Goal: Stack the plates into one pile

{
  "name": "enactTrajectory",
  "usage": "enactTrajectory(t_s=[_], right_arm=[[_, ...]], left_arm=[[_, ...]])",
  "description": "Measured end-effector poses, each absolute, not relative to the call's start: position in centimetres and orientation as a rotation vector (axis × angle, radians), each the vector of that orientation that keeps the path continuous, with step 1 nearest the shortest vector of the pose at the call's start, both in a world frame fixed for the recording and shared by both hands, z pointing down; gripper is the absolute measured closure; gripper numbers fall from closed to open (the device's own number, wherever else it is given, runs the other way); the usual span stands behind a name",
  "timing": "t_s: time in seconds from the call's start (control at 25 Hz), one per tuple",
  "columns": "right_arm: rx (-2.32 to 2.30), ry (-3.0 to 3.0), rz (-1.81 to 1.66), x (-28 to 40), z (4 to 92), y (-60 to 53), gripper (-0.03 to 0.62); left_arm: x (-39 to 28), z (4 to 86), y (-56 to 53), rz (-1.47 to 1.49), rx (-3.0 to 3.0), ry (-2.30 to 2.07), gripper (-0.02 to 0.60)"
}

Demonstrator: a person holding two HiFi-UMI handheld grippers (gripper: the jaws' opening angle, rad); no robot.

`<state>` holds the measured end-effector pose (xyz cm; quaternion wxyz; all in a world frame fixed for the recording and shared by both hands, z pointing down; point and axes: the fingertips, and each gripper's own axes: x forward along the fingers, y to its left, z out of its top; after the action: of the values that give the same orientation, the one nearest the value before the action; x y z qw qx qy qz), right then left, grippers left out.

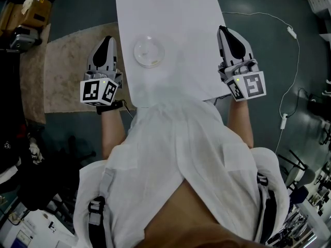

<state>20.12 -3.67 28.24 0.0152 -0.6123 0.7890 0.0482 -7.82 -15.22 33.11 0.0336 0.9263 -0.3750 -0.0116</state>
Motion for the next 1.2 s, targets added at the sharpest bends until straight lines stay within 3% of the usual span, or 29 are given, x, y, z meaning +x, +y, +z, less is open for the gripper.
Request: enactTrajectory(t_s=[1.2], right_arm=[[-1.9, 2.525, 0.164, 19.1, 28.7, -5.1, 0.568]], left_arm=[[-8.1, 32.9, -16.2, -0.035, 2.853, -1.152, 0.557]])
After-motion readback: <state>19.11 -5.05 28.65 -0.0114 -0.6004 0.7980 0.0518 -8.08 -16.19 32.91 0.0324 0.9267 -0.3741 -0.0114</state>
